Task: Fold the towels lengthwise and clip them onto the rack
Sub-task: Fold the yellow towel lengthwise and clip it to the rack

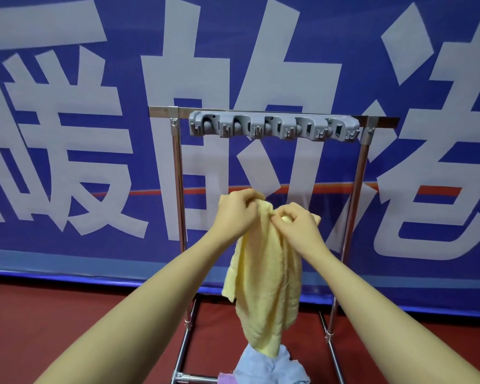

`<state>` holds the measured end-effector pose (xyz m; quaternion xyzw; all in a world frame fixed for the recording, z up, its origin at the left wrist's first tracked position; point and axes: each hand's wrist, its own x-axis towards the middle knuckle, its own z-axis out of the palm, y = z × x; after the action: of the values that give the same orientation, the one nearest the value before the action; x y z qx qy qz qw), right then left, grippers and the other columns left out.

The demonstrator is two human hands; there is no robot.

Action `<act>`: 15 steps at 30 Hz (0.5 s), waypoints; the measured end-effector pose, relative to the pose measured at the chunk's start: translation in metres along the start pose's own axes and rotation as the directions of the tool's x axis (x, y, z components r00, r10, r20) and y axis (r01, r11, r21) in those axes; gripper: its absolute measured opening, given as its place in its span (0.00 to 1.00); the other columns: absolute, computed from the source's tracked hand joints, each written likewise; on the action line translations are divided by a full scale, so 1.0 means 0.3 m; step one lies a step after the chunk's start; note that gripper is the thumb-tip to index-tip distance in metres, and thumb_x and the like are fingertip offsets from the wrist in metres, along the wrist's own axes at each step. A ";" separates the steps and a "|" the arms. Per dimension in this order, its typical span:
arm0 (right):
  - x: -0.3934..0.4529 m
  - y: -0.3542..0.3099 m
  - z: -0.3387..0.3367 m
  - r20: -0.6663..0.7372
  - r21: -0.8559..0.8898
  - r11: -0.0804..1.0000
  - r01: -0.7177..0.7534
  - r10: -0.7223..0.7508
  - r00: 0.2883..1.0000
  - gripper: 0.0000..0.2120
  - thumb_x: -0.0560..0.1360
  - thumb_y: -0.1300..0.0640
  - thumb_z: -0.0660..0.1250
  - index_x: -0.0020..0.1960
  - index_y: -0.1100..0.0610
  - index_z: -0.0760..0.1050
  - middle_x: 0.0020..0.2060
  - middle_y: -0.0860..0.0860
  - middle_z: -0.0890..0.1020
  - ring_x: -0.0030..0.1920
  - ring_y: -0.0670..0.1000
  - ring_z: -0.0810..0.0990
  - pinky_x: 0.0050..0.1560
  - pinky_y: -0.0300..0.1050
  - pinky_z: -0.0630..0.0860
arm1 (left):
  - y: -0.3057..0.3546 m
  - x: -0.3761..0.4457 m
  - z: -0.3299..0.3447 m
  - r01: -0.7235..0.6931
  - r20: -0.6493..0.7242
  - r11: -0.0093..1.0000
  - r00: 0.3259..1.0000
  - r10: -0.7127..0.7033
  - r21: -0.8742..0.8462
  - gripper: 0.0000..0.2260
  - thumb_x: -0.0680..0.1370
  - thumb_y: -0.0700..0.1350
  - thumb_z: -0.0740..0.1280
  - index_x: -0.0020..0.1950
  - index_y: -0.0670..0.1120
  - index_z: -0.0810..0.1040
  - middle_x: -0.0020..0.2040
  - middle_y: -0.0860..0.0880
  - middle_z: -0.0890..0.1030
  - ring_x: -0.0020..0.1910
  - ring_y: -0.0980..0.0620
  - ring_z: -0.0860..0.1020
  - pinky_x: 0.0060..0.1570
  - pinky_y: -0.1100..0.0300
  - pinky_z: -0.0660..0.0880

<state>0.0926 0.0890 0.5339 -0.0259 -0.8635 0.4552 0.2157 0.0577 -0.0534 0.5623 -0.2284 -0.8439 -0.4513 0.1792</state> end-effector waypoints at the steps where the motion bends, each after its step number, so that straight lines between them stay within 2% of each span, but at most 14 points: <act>1: 0.000 -0.005 0.003 0.001 0.001 1.000 0.018 -0.018 1.000 0.07 0.77 0.52 0.65 0.46 0.54 0.80 0.47 0.49 0.78 0.47 0.39 0.62 0.52 0.43 0.62 | 0.007 -0.004 0.005 0.013 0.031 1.000 0.999 -0.012 -0.007 0.13 0.77 0.39 0.60 0.57 0.47 0.81 0.53 0.51 0.82 0.51 0.57 0.76 0.56 0.60 0.74; 3: 0.000 -0.012 0.008 -0.009 -0.008 0.998 0.056 -0.056 0.998 0.08 0.77 0.53 0.65 0.47 0.56 0.80 0.46 0.49 0.77 0.47 0.32 0.63 0.52 0.42 0.63 | 0.009 -0.010 0.015 0.021 0.077 0.999 0.997 -0.023 0.028 0.15 0.77 0.42 0.61 0.62 0.47 0.77 0.57 0.50 0.80 0.57 0.54 0.75 0.63 0.54 0.70; 5: 0.004 -0.011 0.014 -0.028 -0.016 0.997 0.081 -0.082 0.996 0.09 0.77 0.52 0.65 0.47 0.56 0.80 0.45 0.49 0.77 0.46 0.26 0.63 0.50 0.39 0.60 | -0.001 -0.013 0.022 -0.012 0.048 0.997 0.999 0.008 0.082 0.15 0.78 0.41 0.62 0.63 0.46 0.76 0.58 0.49 0.80 0.59 0.51 0.75 0.64 0.51 0.70; 8: 0.011 0.007 0.017 -0.075 -0.019 0.998 0.053 -0.054 0.996 0.07 0.78 0.53 0.63 0.49 0.50 0.80 0.48 0.43 0.79 0.51 0.37 0.68 0.50 0.30 0.56 | -0.020 -0.015 0.020 -0.052 -0.041 0.980 0.997 0.061 0.191 0.13 0.79 0.37 0.59 0.60 0.44 0.78 0.55 0.46 0.80 0.55 0.48 0.77 0.58 0.54 0.74; 10: 0.015 0.023 0.004 -0.095 -0.020 1.000 0.007 -0.008 0.995 0.12 0.78 0.57 0.58 0.55 0.49 0.78 0.53 0.42 0.79 0.58 0.45 0.69 0.55 0.33 0.58 | -0.038 -0.015 0.012 -0.031 -0.066 0.965 0.997 0.049 0.261 0.14 0.79 0.35 0.58 0.59 0.45 0.78 0.54 0.46 0.79 0.53 0.48 0.77 0.54 0.57 0.73; 11: 0.017 0.026 -0.005 -0.100 -0.025 1.000 -0.006 0.003 0.995 0.14 0.78 0.59 0.58 0.58 0.49 0.77 0.56 0.44 0.78 0.60 0.48 0.69 0.60 0.38 0.61 | -0.046 -0.014 0.006 -0.009 -0.080 0.960 0.996 0.033 0.280 0.14 0.79 0.35 0.57 0.59 0.46 0.78 0.54 0.46 0.79 0.53 0.47 0.77 0.53 0.57 0.73; 13: 0.020 0.024 -0.027 -0.114 -0.018 1.000 -0.001 -0.001 0.994 0.16 0.77 0.61 0.59 0.63 0.52 0.73 0.59 0.47 0.78 0.61 0.49 0.72 0.64 0.47 0.67 | -0.061 -0.007 -0.008 0.047 -0.123 0.967 0.992 -0.017 0.249 0.15 0.79 0.34 0.56 0.57 0.46 0.79 0.54 0.46 0.78 0.53 0.47 0.76 0.52 0.57 0.73; 15: 0.024 0.016 -0.041 -0.131 0.002 1.000 0.025 -0.024 0.991 0.17 0.77 0.61 0.61 0.65 0.54 0.71 0.58 0.49 0.77 0.58 0.49 0.75 0.57 0.41 0.72 | -0.068 0.004 -0.022 0.117 -0.147 0.987 0.984 -0.100 0.109 0.16 0.78 0.34 0.55 0.53 0.45 0.81 0.54 0.46 0.78 0.53 0.50 0.75 0.51 0.60 0.73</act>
<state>0.0904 0.1031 0.5387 -0.0449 -0.8468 0.4514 0.2776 0.0462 -0.0685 0.5525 -0.1384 -0.8653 -0.4249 0.2268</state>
